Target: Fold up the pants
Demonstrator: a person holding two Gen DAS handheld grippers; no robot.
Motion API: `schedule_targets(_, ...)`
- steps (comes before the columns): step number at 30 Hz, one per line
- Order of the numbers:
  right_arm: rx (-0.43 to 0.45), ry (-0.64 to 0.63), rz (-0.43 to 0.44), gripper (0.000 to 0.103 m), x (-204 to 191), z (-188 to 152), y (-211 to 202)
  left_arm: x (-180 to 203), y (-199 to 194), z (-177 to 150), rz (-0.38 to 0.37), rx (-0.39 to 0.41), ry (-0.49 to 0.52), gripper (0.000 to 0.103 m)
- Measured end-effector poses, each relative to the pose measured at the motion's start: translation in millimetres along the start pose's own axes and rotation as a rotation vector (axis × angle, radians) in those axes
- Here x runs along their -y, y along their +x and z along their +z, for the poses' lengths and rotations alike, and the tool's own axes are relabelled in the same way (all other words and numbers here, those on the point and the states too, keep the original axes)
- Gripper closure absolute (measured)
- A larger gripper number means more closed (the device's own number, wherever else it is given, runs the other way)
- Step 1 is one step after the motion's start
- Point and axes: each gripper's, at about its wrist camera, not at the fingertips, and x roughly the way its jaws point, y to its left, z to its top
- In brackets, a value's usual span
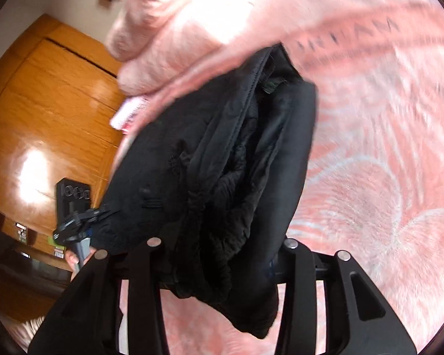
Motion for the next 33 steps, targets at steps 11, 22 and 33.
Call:
schedule_targets(11, 0.04, 0.153, 0.095, 0.029, 51, -41, -25, -26, -6, -6, 0.033, -0.028, 0.004, 0.023)
schedule_targets(22, 0.185, 0.035, -0.261, 0.031, -18, -99, -89, 1, -106, -44, 0.293, 0.212, -0.058, 0.016)
schedule_targets(33, 0.296, -0.211, -0.521, 0.003, -131, -164, -116, 100, -156, -131, 0.473, 0.264, 0.148, 0.004)
